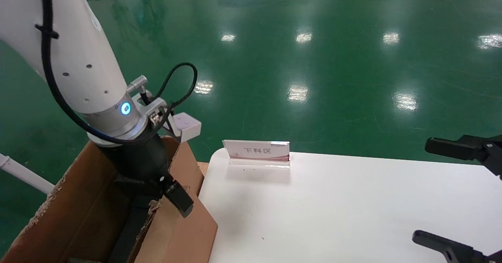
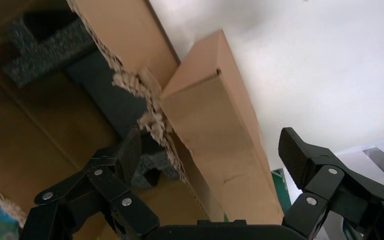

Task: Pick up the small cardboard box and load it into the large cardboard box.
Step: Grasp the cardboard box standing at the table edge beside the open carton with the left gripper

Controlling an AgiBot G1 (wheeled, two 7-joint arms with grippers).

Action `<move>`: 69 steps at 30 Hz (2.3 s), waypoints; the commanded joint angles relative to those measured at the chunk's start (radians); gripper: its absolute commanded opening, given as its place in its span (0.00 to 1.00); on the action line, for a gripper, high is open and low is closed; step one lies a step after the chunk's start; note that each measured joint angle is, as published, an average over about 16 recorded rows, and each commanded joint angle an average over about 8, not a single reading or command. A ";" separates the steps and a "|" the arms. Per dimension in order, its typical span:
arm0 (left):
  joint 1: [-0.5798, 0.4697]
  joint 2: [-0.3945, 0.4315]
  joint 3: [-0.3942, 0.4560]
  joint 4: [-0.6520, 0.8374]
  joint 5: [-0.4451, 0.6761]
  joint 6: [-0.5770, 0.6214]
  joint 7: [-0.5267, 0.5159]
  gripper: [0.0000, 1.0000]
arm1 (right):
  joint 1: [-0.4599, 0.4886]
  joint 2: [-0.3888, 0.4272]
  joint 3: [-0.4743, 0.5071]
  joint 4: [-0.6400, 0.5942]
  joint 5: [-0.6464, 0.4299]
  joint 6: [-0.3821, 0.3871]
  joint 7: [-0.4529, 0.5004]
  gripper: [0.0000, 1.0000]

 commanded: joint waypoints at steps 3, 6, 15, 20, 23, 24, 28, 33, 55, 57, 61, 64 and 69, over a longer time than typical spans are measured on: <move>-0.003 0.008 0.037 0.000 -0.025 0.001 -0.027 1.00 | 0.000 0.000 0.000 0.000 0.000 0.000 0.000 1.00; 0.002 0.007 0.054 0.002 -0.041 0.001 -0.035 1.00 | 0.000 0.000 0.000 0.000 0.000 0.000 0.000 1.00; 0.026 -0.002 0.095 0.016 -0.078 0.002 -0.042 1.00 | 0.000 0.000 0.000 0.000 0.000 0.000 0.000 1.00; 0.034 -0.014 0.111 0.022 -0.094 0.002 -0.036 1.00 | 0.000 0.000 0.000 0.000 0.000 0.000 0.000 1.00; 0.037 -0.018 0.117 0.024 -0.099 0.002 -0.033 1.00 | 0.000 0.000 0.000 0.000 0.000 0.000 0.000 1.00; 0.038 -0.020 0.118 0.024 -0.100 0.002 -0.033 1.00 | 0.000 0.000 0.000 0.000 0.000 0.000 0.000 1.00; 0.039 -0.023 0.122 0.026 -0.104 0.002 -0.031 0.65 | 0.000 0.000 0.000 0.000 0.000 0.000 0.000 0.88; 0.041 -0.025 0.125 0.027 -0.107 0.002 -0.029 0.03 | 0.000 0.000 0.000 0.000 0.000 0.000 0.000 0.25; 0.043 -0.027 0.129 0.028 -0.111 0.001 -0.028 0.00 | 0.000 0.000 0.000 0.000 0.000 0.000 0.000 0.00; 0.043 -0.027 0.128 0.028 -0.111 0.001 -0.028 0.00 | 0.000 0.000 0.000 0.000 0.000 0.000 0.000 0.00; 0.042 -0.027 0.128 0.028 -0.111 0.001 -0.028 0.00 | 0.000 0.000 0.000 0.000 0.000 0.000 0.000 0.06; 0.042 -0.027 0.128 0.028 -0.110 0.001 -0.028 0.00 | 0.000 0.000 0.000 0.000 0.000 0.000 0.000 0.44; 0.042 -0.027 0.127 0.028 -0.110 0.001 -0.028 0.00 | 0.000 0.000 0.000 0.000 0.000 0.000 0.000 1.00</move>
